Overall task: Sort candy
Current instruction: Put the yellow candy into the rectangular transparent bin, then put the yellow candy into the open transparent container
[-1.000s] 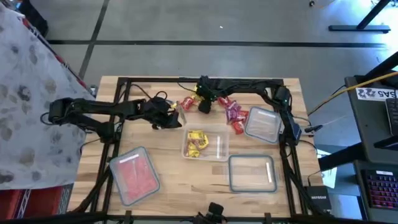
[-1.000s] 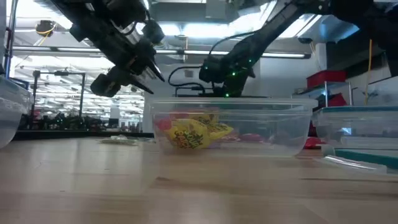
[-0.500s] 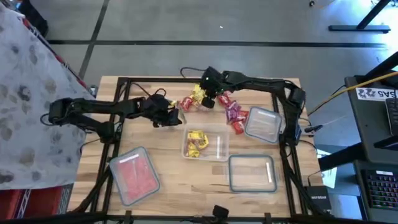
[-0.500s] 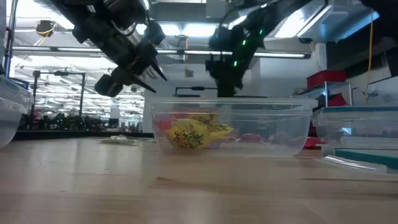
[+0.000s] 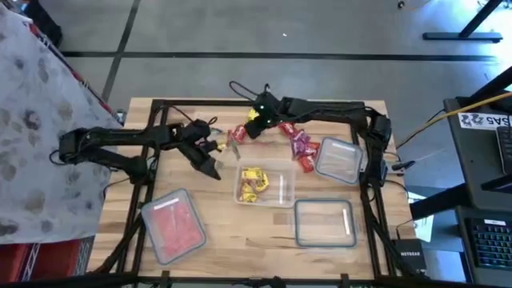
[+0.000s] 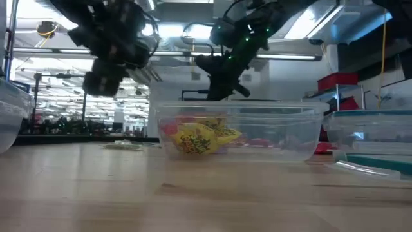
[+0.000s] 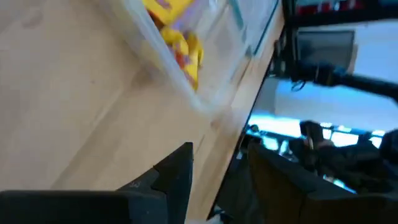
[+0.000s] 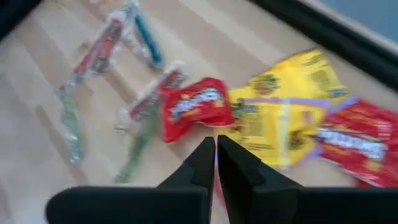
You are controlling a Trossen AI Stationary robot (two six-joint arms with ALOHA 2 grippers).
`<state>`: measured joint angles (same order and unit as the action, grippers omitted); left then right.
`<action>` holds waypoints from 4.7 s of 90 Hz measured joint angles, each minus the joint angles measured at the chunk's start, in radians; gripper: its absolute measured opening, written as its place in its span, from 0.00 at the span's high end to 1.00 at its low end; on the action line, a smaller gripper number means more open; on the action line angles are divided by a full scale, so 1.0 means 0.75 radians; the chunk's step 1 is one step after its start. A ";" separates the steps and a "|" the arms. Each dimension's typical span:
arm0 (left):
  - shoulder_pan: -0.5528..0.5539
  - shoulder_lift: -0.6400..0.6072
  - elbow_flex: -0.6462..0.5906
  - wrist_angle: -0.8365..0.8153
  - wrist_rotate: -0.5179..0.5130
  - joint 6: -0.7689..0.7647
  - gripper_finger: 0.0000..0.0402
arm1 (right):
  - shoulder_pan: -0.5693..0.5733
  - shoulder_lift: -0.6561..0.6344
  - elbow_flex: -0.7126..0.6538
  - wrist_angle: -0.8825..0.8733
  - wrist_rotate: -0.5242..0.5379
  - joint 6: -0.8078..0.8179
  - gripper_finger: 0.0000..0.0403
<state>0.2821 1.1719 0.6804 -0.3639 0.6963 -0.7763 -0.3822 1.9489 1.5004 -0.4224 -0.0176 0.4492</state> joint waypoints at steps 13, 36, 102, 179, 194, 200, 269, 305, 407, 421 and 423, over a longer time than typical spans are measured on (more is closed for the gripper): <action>-0.037 -0.053 0.000 -0.077 -0.145 -0.076 0.66 | 0.013 0.063 -0.001 0.037 -0.002 -0.014 0.84; -0.037 -0.086 0.000 -0.063 -0.296 -0.262 0.66 | 0.001 0.137 0.000 0.043 0.170 -0.083 0.53; 0.099 -0.086 0.000 -0.011 -0.327 -0.285 0.66 | -0.029 0.252 0.000 -0.078 0.201 -0.080 0.95; 0.121 -0.085 0.000 0.021 -0.351 -0.252 0.66 | 0.269 -0.099 -0.007 -0.314 -0.961 -0.606 1.00; 0.121 -0.085 0.000 0.017 -0.371 -0.248 0.66 | 0.344 0.011 -0.009 -0.295 -0.739 -0.598 1.00; 0.121 -0.085 0.000 0.015 -0.376 -0.247 0.66 | 0.360 0.046 -0.009 -0.293 -0.586 -0.572 1.00; 0.120 -0.085 -0.001 0.011 -0.367 -0.246 0.66 | 0.361 0.114 0.059 -0.227 -0.611 -0.320 0.60; 0.075 -0.085 -0.001 0.003 -0.402 -0.237 0.66 | 0.333 0.163 0.004 -0.086 -0.421 -0.402 0.95; 0.041 -0.085 0.000 -0.051 -0.455 -0.247 0.66 | -0.024 0.189 0.189 -0.265 -0.035 -0.256 0.39; 0.041 -0.085 0.000 -0.051 -0.456 -0.247 0.66 | -0.062 0.272 0.188 -0.256 0.013 -0.183 0.36; 0.041 -0.085 0.000 -0.052 -0.456 -0.247 0.66 | -0.062 0.283 0.188 -0.247 0.013 -0.178 0.36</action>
<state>0.3130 1.1080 0.6804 -0.4026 0.3546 -0.9617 -0.4290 2.1610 1.6417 -0.6077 -0.0082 0.3157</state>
